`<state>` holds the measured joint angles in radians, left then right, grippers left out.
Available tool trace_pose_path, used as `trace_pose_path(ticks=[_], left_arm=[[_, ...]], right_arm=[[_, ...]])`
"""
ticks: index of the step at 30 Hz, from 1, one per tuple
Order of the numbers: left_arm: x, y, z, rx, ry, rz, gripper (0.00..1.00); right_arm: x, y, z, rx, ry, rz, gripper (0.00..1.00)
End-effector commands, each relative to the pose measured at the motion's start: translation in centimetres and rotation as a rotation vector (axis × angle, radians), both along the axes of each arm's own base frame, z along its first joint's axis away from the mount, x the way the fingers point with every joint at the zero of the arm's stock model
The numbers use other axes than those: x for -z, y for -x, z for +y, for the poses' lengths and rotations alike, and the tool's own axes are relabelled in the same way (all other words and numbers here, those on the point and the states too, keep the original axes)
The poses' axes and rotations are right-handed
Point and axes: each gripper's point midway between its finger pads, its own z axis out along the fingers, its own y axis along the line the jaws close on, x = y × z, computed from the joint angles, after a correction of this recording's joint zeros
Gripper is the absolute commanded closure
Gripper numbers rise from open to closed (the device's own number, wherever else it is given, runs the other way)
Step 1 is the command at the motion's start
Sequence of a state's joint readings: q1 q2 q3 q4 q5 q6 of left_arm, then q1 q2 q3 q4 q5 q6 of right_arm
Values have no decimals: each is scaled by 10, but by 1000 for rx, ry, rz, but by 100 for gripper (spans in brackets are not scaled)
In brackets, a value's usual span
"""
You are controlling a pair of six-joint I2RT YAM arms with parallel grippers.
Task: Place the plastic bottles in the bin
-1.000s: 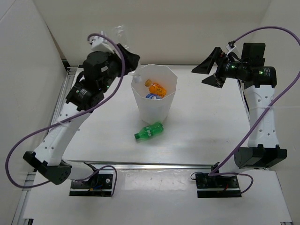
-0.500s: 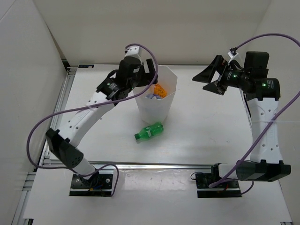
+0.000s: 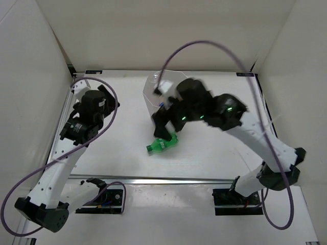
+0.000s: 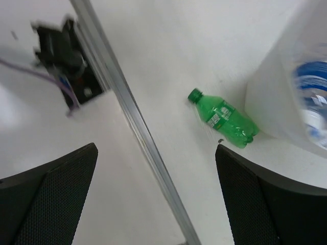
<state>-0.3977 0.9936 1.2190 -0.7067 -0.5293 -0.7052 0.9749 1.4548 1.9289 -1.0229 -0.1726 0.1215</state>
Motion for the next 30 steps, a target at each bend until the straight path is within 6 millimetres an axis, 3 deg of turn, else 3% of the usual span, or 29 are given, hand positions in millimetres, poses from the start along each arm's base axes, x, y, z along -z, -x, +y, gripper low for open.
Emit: trace_pose_path(ticks=[1, 2, 5, 10, 13, 16, 18, 21, 30], left_arm=[[63, 29, 31, -148, -53, 244, 0], [70, 34, 37, -164, -66, 276, 0], [74, 44, 47, -188, -63, 277, 0], [83, 64, 56, -213, -24, 271, 0], [93, 74, 51, -181, 2, 303, 0], [97, 81, 50, -177, 12, 315, 0], [102, 88, 51, -169, 12, 332, 0], [108, 96, 50, -149, 13, 347, 0], [110, 108, 45, -42, -33, 369, 0]], right_arm=[[58, 0, 11, -62, 325, -265, 0], [83, 15, 28, -133, 389, -271, 0], [127, 19, 41, -151, 550, -369, 0], [188, 11, 32, -131, 729, -417, 0], [206, -13, 31, -40, 822, -510, 0], [217, -24, 35, 7, 876, -549, 0], [221, -27, 40, 23, 863, -562, 0], [247, -30, 53, -24, 867, -561, 0], [315, -40, 54, -51, 928, -476, 0]])
